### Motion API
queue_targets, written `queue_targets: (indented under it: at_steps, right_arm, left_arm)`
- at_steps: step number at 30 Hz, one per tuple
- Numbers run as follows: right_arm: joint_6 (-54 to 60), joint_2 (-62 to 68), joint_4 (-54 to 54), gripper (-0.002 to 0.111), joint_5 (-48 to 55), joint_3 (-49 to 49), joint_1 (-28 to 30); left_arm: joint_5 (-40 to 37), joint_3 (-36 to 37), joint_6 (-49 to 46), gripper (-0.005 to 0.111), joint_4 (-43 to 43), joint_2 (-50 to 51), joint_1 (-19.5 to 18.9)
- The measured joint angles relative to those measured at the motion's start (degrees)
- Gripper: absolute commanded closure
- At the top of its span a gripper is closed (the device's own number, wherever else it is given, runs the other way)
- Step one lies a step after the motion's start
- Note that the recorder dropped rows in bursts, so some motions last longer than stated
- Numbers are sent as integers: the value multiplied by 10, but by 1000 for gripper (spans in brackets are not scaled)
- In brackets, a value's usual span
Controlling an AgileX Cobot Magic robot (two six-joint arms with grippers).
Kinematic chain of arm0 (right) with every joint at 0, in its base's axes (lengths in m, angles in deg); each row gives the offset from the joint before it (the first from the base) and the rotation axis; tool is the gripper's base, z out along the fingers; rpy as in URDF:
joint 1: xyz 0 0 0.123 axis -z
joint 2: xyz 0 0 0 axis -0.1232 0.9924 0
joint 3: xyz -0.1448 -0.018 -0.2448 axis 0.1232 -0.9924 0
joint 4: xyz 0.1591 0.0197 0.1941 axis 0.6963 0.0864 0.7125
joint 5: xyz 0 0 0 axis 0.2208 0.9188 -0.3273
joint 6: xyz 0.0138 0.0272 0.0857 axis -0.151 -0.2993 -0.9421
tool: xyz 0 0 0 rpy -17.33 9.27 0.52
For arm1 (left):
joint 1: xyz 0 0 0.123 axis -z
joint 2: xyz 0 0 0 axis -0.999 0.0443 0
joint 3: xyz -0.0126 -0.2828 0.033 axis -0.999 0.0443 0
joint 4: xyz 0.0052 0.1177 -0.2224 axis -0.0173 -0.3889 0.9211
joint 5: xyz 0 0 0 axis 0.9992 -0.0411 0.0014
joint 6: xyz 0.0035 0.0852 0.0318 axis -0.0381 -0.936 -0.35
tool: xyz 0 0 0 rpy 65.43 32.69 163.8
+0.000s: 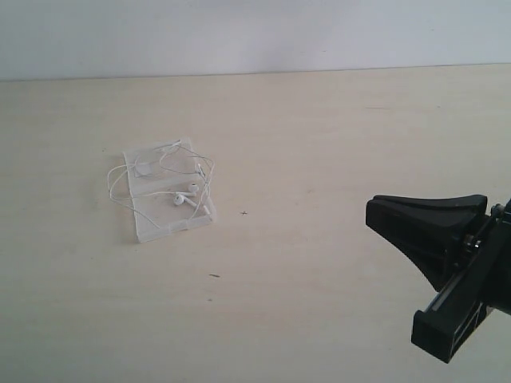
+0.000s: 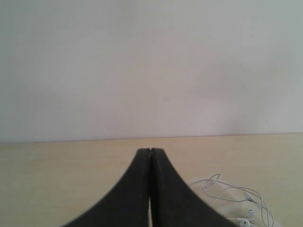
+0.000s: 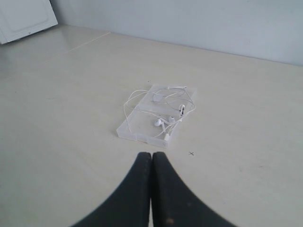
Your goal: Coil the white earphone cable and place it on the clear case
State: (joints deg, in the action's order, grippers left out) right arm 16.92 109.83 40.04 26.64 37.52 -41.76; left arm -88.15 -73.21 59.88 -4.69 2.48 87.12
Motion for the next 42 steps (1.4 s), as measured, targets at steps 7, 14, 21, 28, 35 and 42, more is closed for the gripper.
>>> queue_targets:
  at_steps: [7, 14, 21, 28, 35, 42]
  right_arm:
    - [1, 0, 0, 108, -1, 0, 0]
    - [117, -90, 0, 108, 36, -1, 91]
    - [121, -272, 53, 108, 61, -51, 319]
    - [130, -370, 54, 108, 96, -107, 430]
    - [137, -412, 56, 108, 153, -107, 448]
    - [137, -415, 74, 108, 162, -107, 448]
  left_arm:
    - [0, 0, 0, 107, 0, 0, 0]
    - [0, 0, 0, 107, 0, 0, 0]
    - [0, 0, 0, 107, 0, 0, 0]
    - [0, 0, 0, 107, 0, 0, 0]
    - [-2, 0, 0, 107, 0, 0, 0]
    - [-3, 0, 0, 107, 0, 0, 0]
